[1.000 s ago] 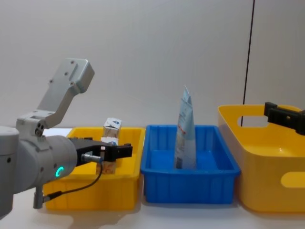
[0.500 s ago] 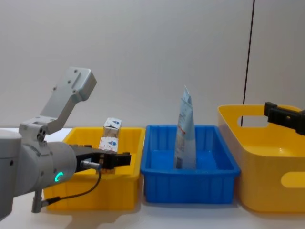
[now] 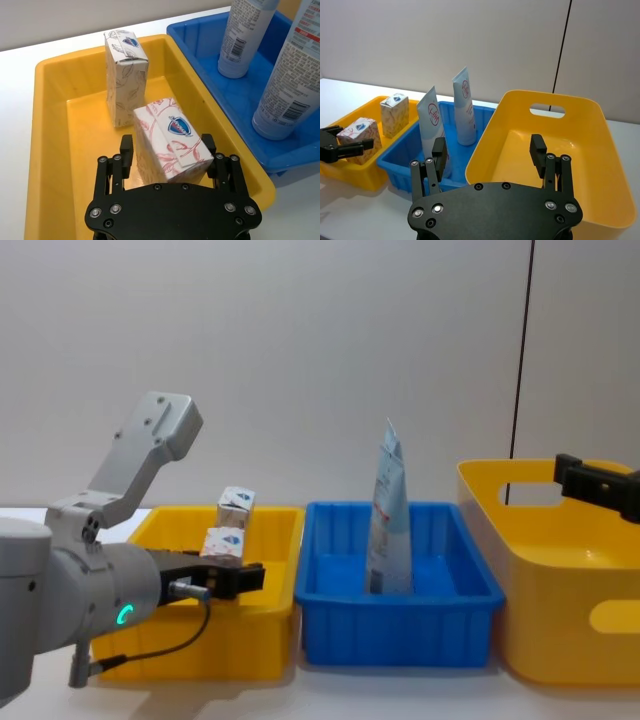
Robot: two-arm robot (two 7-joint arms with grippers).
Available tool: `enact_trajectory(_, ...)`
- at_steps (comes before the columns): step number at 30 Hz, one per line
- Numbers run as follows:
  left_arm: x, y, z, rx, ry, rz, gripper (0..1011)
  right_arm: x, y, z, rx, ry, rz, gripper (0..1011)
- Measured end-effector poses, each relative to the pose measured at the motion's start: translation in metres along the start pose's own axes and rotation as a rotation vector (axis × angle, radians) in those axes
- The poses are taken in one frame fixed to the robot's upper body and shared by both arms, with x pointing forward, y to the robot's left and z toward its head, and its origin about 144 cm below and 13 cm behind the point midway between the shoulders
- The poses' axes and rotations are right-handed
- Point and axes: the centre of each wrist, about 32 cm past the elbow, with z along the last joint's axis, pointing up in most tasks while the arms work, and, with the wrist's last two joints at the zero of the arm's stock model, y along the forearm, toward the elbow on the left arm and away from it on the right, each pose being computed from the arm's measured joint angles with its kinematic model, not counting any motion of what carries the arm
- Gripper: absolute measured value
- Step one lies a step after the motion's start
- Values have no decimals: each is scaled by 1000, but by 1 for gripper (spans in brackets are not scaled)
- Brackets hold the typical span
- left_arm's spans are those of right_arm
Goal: Bimanual collaborative sorting of washing and personal care products
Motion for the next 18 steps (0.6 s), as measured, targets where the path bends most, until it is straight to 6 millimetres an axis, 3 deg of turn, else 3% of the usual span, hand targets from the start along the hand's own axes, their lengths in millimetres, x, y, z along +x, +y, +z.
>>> enact_trajectory(7,2,-2,-2,2,1,7,647,0,0,0,0,0,0,1003)
enact_trajectory(8,2,-2,-2,2,0,9,577,0,0,0,0,0,0,1003)
enact_trajectory(14,3,-2,-2,3,-2,12,399,0,0,0,0,0,0,1003)
enact_trajectory(18,4,-2,-1,7,-5,12,386,0,0,0,0,0,0,1003)
